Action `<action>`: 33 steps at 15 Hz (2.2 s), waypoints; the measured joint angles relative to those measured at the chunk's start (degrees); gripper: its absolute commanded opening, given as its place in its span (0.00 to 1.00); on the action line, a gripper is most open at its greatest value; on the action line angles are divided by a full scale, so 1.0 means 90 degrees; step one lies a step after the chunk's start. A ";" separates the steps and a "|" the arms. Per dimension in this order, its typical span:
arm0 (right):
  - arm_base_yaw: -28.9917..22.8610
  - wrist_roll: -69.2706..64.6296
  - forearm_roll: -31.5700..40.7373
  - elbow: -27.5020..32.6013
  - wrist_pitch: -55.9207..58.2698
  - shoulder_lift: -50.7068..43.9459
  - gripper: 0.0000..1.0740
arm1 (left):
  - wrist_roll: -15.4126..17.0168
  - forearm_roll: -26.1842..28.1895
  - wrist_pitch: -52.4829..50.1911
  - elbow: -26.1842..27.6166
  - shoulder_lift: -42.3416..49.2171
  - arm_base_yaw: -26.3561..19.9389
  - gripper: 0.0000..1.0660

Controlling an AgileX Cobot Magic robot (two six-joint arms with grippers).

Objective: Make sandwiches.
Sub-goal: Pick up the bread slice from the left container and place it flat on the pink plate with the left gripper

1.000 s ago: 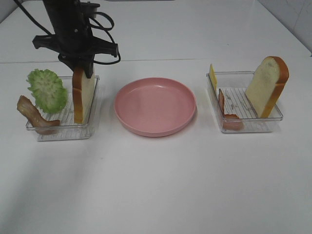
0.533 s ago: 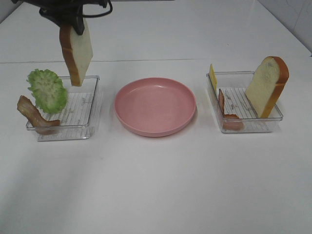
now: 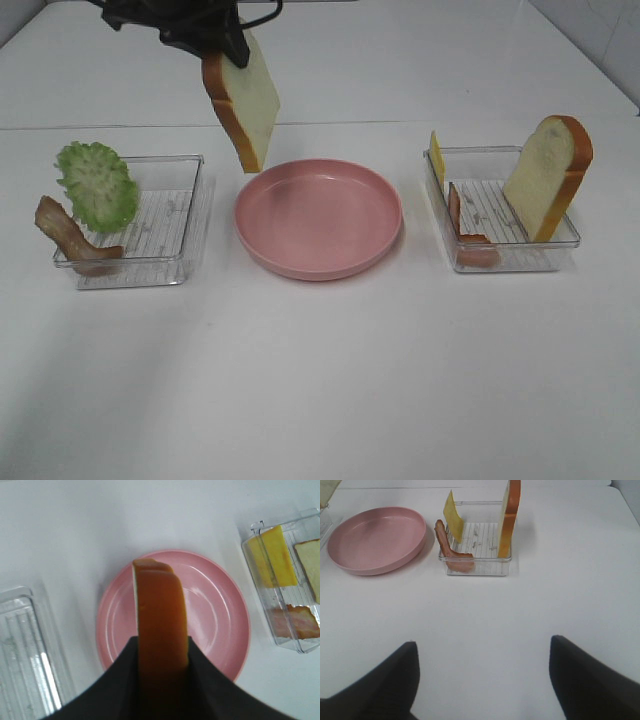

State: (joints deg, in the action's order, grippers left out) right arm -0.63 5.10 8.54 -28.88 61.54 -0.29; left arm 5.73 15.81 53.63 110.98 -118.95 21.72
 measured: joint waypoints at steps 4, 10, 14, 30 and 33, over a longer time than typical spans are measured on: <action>0.0000 0.0000 0.0000 0.0000 0.0000 0.0000 0.65 | -0.0713 0.1948 -0.0280 0.0000 -0.0904 -0.0197 0.00; 0.0000 0.0000 0.0000 0.0000 0.0000 0.0000 0.65 | -0.1872 0.3922 -0.0681 0.0000 -0.1693 -0.0197 0.00; 0.0000 0.0000 0.0000 0.0000 0.0000 0.0000 0.65 | -0.1923 0.4202 -0.0681 0.0000 -0.2120 -0.0197 0.00; 0.0000 0.0000 0.0000 0.0000 0.0000 0.0000 0.65 | -0.1700 0.4081 -0.0407 0.0000 -0.2432 -0.0229 0.71; 0.0000 0.0000 0.0000 0.0000 0.0000 0.0000 0.65 | -0.1700 0.3298 -0.0280 0.0000 -0.2375 -0.0172 0.71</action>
State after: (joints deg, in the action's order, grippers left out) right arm -0.63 5.10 8.54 -28.88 61.54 -0.29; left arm -9.57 45.49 51.11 110.98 -140.32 20.17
